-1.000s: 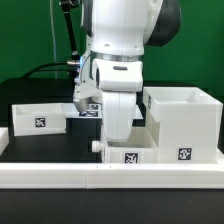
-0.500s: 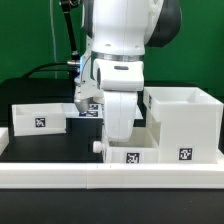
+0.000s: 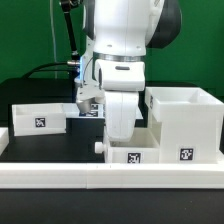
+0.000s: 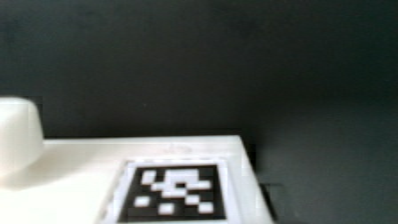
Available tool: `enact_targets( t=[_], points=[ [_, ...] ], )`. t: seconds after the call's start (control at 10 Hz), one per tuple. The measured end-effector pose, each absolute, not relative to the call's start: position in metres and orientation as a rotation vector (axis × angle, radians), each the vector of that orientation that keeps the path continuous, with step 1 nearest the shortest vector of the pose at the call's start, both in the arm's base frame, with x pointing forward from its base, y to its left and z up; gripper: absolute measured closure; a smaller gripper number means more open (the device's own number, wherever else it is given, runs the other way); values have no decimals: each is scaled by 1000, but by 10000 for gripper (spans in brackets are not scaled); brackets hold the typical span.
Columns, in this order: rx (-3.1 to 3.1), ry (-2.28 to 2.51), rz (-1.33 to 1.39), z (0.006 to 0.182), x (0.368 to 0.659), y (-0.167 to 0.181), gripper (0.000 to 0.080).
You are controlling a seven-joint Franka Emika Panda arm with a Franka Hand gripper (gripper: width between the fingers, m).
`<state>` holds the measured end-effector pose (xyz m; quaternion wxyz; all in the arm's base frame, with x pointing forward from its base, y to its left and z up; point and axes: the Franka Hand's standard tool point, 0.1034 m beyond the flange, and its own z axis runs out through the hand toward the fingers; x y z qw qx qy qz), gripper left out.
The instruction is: Assemble drawer
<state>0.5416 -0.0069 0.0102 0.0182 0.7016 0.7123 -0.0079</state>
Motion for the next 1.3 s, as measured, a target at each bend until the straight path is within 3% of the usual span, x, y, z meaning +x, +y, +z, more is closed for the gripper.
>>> enact_targets(
  t=[1.3],
  points=[
    [2331, 2074, -41, 10, 542, 1, 757]
  ],
)
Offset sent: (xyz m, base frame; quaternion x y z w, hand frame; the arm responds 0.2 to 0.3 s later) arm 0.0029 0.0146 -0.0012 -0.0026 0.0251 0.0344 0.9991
